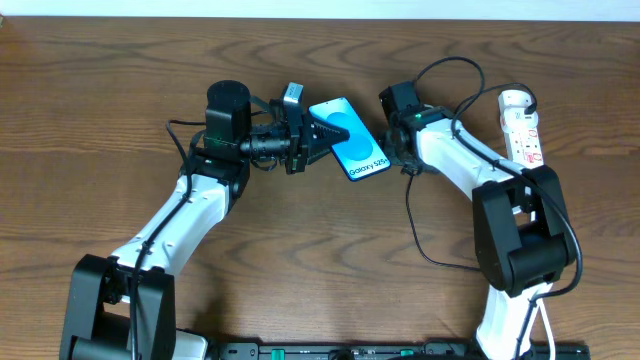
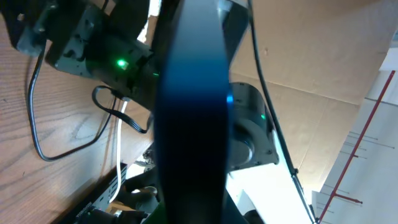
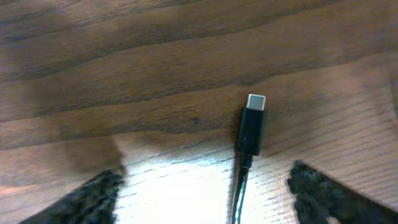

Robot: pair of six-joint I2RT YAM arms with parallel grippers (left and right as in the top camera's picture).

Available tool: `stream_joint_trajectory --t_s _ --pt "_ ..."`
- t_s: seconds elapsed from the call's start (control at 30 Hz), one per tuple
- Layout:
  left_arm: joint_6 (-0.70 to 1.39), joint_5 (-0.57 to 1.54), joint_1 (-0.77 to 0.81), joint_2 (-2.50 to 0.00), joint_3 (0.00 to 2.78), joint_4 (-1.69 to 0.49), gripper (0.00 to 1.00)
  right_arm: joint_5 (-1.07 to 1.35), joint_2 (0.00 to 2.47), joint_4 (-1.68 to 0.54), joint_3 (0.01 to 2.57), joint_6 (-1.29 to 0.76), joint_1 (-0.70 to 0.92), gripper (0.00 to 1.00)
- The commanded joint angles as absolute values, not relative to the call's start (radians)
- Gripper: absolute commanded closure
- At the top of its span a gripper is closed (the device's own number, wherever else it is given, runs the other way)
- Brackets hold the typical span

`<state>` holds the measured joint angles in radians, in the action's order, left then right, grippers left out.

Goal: Plug charger to phone and switch on socket
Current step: 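Lower the right gripper and grasp the black USB-C cable plug, then lift the plug with the right gripper toward the phone's bottom port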

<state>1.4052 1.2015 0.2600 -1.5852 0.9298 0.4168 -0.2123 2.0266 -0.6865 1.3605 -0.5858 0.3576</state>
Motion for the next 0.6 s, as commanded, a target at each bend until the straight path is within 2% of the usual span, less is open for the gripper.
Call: stream_joint_trajectory --t_s 0.0,0.23,0.43,0.57 --pt "1.380 1.216 0.258 -1.586 0.949 0.427 0.93 -0.201 2.084 -0.705 1.377 -0.658 0.350 0.29" --pt "1.380 1.216 0.258 -1.586 0.949 0.427 0.93 -0.139 2.130 -0.754 1.376 -0.657 0.350 0.51" --pt "1.380 1.215 0.258 -1.586 0.949 0.427 0.93 -0.139 2.136 -0.827 1.373 -0.658 0.350 0.53" --pt "1.380 1.215 0.258 -1.586 0.949 0.427 0.92 -0.140 2.136 -0.866 1.372 -0.657 0.350 0.62"
